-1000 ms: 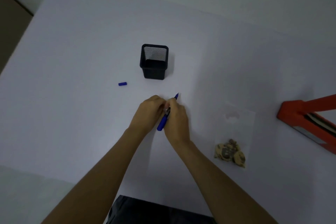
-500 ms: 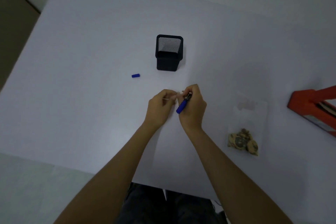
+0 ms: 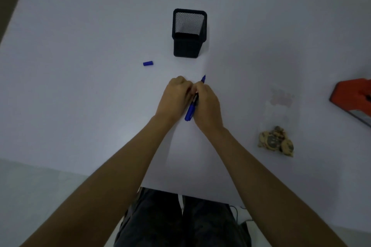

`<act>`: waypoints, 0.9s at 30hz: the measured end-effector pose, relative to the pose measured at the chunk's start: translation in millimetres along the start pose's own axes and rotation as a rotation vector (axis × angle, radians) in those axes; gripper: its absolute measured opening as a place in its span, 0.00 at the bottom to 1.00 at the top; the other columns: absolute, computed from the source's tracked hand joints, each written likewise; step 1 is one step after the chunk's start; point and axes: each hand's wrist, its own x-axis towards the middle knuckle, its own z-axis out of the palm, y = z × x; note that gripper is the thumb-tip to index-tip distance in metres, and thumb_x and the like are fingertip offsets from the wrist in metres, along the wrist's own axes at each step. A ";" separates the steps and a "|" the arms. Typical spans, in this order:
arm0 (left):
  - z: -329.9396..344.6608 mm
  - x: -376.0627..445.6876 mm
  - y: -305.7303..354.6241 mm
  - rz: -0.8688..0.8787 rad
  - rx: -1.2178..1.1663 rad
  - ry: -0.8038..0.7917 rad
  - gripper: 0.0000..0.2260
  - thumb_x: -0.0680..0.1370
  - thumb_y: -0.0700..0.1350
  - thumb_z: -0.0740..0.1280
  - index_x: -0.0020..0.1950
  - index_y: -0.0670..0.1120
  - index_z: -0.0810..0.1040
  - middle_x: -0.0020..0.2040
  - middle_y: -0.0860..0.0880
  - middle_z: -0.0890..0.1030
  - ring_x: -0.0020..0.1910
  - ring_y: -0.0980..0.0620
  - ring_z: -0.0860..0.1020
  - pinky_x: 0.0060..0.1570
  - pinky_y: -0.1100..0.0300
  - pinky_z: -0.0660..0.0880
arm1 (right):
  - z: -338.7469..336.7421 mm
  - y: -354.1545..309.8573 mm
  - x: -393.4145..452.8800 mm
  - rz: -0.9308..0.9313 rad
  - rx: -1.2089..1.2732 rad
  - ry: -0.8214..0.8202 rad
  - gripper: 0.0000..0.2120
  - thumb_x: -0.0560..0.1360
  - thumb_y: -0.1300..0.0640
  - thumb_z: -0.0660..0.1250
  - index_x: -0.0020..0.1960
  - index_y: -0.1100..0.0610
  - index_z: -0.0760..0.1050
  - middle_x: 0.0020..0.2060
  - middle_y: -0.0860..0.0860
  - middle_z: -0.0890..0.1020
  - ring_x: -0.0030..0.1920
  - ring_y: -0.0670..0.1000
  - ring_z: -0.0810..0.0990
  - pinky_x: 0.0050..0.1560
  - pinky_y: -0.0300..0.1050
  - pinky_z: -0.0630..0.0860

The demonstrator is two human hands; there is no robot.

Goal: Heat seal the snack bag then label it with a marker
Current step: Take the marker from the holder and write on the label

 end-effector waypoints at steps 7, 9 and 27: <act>14.6 -30.6 -19.2 0.140 0.130 0.084 0.11 0.72 0.37 0.72 0.53 0.39 0.79 0.48 0.42 0.81 0.47 0.44 0.78 0.49 0.52 0.75 | 3.6 0.5 6.4 0.049 0.018 -0.044 0.08 0.70 0.69 0.65 0.46 0.60 0.70 0.39 0.55 0.75 0.38 0.53 0.73 0.35 0.41 0.69; 17.9 -43.2 -25.9 0.175 0.166 0.066 0.13 0.74 0.40 0.69 0.58 0.40 0.78 0.56 0.43 0.81 0.55 0.44 0.77 0.58 0.52 0.71 | 2.7 2.8 8.4 0.041 0.019 -0.056 0.08 0.70 0.68 0.65 0.46 0.59 0.69 0.39 0.54 0.75 0.37 0.51 0.72 0.34 0.36 0.66; 12.5 -44.4 -21.3 0.261 0.349 -0.005 0.15 0.76 0.41 0.62 0.62 0.42 0.77 0.60 0.44 0.79 0.58 0.45 0.76 0.62 0.49 0.69 | -0.8 -3.6 26.6 0.162 0.464 0.101 0.09 0.80 0.55 0.63 0.56 0.60 0.73 0.41 0.53 0.79 0.39 0.47 0.78 0.43 0.39 0.78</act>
